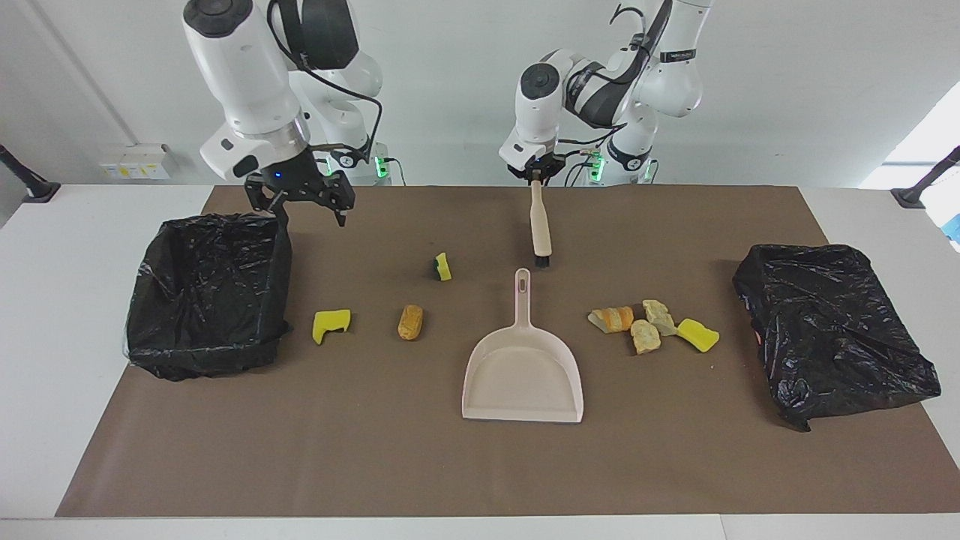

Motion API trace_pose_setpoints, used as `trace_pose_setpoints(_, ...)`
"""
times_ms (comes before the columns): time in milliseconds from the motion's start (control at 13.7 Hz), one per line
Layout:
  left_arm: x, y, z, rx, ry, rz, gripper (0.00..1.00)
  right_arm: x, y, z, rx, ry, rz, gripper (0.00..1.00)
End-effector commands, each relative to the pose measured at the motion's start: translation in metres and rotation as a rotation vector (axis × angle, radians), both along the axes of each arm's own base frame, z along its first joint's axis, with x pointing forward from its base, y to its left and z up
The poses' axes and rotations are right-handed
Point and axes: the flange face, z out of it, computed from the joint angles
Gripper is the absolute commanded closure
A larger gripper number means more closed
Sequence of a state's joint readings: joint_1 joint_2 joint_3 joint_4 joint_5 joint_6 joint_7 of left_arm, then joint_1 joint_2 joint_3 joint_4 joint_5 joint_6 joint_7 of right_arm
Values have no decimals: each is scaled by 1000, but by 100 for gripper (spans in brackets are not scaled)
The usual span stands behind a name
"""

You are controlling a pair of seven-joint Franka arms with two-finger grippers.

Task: Sweep and dump trash in bin
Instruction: 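Lift the brush with the left gripper while the right gripper grasps the dustpan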

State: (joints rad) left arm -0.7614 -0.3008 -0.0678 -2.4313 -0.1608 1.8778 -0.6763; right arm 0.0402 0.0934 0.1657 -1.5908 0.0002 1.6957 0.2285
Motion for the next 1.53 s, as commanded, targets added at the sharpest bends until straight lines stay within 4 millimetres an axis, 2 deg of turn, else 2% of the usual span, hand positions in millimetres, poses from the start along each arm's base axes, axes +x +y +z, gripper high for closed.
trace_pose_setpoints(0, 17, 61, 54, -48, 25, -2, 100, 21, 50, -29, 29, -26, -56, 0)
trace_pose_setpoints(146, 41, 109, 73, -33, 81, 31, 100, 23, 101, -51, 24, -69, -73, 0)
trace_pose_setpoints(291, 77, 162, 90, -44, 64, 64, 100, 24, 144, -70, 38, -123, -118, 0)
trace_pose_setpoints(437, 109, 206, 94, -12, 32, 43, 100, 14, 210, -115, 6, -148, -145, 0)
trace_pose_setpoints(583, 148, 240, 103, 6, 7, 87, 100, 9, 247, -161, -38, -178, -203, 0)
trace_pose_setpoints(656, 167, 254, 106, 0, -6, 121, 100, -4, 277, -175, -39, -198, -194, 0)
trace_pose_setpoints(802, 190, 285, 110, -18, -48, 134, 100, -23, 311, -199, -42, -202, -231, 0)
trace_pose_setpoints(947, 198, 306, 102, -27, -64, 142, 100, -28, 321, -201, -21, -215, -239, 0)
trace_pose_setpoints(1020, 199, 307, 101, -27, -62, 144, 100, -34, 330, -207, -27, -216, -218, 0)
trace_pose_setpoints(1166, 197, 306, 99, -27, -54, 143, 100, -37, 337, -211, -27, -240, -189, 13)
trace_pose_setpoints(1312, 195, 304, 99, -25, -39, 139, 100, -33, 331, -216, -42, -263, -165, 23)
trace_pose_setpoints(1457, 193, 306, 98, -23, -40, 149, 100, -37, 330, -223, -46, -254, -150, 29)
